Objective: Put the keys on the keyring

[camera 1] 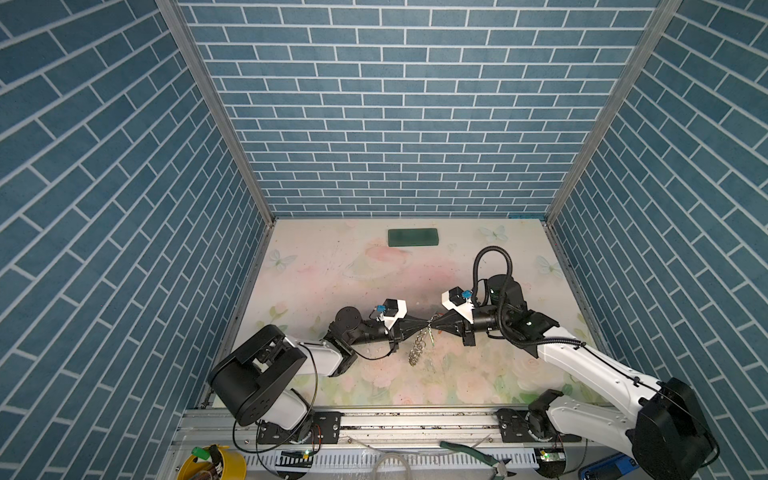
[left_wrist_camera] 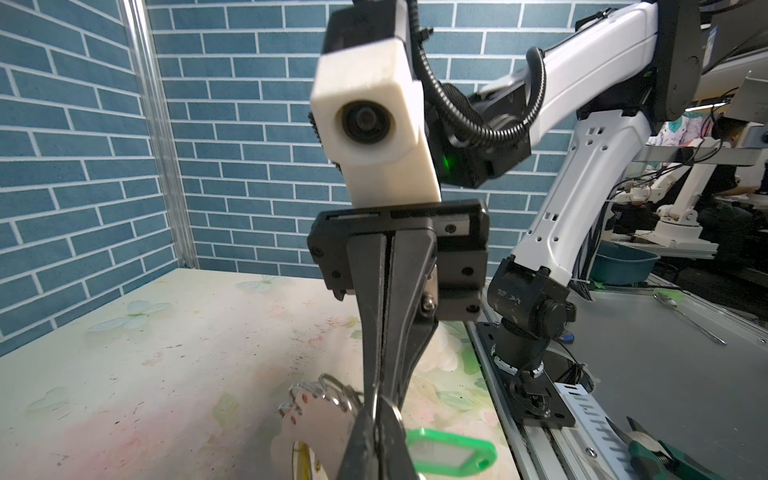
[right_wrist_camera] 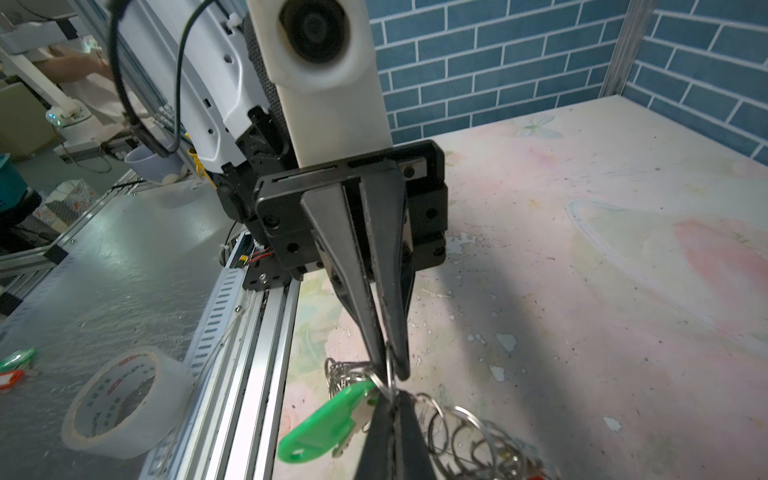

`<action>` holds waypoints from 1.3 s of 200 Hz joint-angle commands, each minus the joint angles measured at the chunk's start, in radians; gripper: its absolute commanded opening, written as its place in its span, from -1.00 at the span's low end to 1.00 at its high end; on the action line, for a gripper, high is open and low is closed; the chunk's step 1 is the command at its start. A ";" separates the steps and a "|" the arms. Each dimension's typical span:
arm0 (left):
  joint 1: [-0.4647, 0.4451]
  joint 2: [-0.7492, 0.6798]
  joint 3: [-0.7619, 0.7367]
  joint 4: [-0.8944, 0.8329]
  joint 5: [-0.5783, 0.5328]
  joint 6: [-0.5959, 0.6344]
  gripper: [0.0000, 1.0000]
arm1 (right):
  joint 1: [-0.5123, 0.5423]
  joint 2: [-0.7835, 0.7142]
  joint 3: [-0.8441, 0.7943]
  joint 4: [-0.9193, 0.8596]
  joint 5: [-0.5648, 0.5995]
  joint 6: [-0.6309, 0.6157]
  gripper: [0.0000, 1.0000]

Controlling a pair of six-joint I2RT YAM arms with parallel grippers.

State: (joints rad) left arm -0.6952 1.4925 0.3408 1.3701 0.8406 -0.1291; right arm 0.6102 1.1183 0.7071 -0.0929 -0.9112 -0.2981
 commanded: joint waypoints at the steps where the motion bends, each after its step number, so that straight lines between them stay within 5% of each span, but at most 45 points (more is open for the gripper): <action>1: 0.013 -0.029 0.005 -0.083 0.063 0.046 -0.76 | 0.003 0.021 0.110 -0.248 0.020 -0.136 -1.00; 50: 0.013 -0.134 0.040 -0.383 0.079 0.183 -0.65 | 0.023 0.089 0.213 -0.419 0.008 -0.215 -1.00; 139: 0.013 -0.167 0.057 -0.452 0.139 0.211 -0.74 | 0.077 0.187 0.348 -0.618 0.024 -0.345 -1.00; 260: 0.000 -0.143 0.085 -0.508 0.173 0.226 -0.80 | 0.123 0.263 0.430 -0.669 0.071 -0.383 -1.00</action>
State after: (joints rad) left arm -0.6861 1.3384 0.3943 0.8787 0.9916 0.0734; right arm 0.7170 1.3693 1.0683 -0.7483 -0.8227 -0.6178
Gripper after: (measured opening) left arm 0.100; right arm 0.042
